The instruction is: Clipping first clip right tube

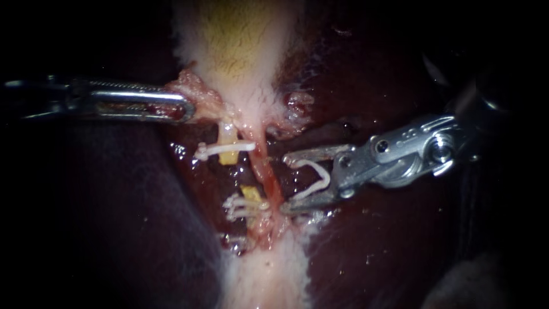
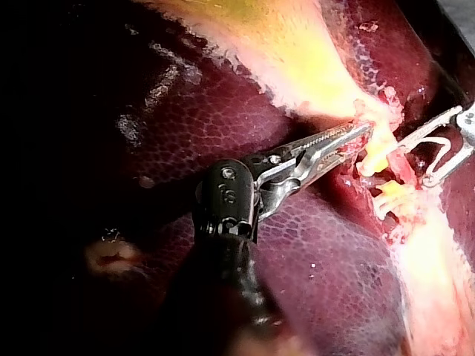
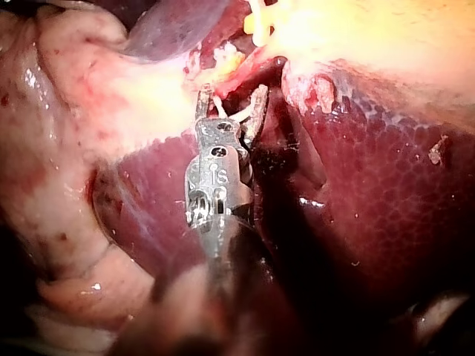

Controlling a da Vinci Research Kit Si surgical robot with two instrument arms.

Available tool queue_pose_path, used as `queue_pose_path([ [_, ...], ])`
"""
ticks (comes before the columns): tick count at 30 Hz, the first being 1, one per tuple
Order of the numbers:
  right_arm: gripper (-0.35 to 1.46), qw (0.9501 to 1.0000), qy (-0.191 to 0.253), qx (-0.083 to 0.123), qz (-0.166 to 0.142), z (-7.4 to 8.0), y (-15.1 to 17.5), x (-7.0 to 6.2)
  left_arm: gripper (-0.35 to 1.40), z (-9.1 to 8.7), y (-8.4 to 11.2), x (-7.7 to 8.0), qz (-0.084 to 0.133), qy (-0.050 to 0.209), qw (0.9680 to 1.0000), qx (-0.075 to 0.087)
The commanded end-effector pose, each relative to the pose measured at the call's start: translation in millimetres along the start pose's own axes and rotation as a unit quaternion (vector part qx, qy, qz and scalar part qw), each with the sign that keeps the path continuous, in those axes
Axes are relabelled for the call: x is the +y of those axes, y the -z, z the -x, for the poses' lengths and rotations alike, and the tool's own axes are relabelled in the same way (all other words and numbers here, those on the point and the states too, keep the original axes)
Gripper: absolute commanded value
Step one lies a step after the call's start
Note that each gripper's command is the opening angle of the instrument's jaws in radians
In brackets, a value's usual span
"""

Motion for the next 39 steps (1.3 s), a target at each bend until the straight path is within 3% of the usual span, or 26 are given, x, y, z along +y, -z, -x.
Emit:
queue_pose_path([
  [1, 0.49, 1.0, -0.005, 0.006, -0.003, 0.0, -0.3, 0.1, -0.35, 0.0, 0.0, -0.1, 0.0, 0.0, 1.0, 0.0],
  [17, 0.49, 0.9949, -0.056, 0.074, -0.039, -0.9, -3.1, 0.3, -0.35, 0.0, -0.2, -0.7, 0.0, 0.0, 1.0, 0.0],
  [30, 0.46, 0.989, -0.081, 0.076, -0.098, 0.4, -4.6, -1.2, -0.35, 0.1, -0.2, -1.1, 0.0, 0.0, 1.0, 0.0],
  [39, 0.45, 0.9818, -0.099, 0.107, -0.122, 0.5, -5.0, -1.9, -0.35, 0.1, -0.1, -1.6, -0.001, 0.0, 1.0, 0.0],
])
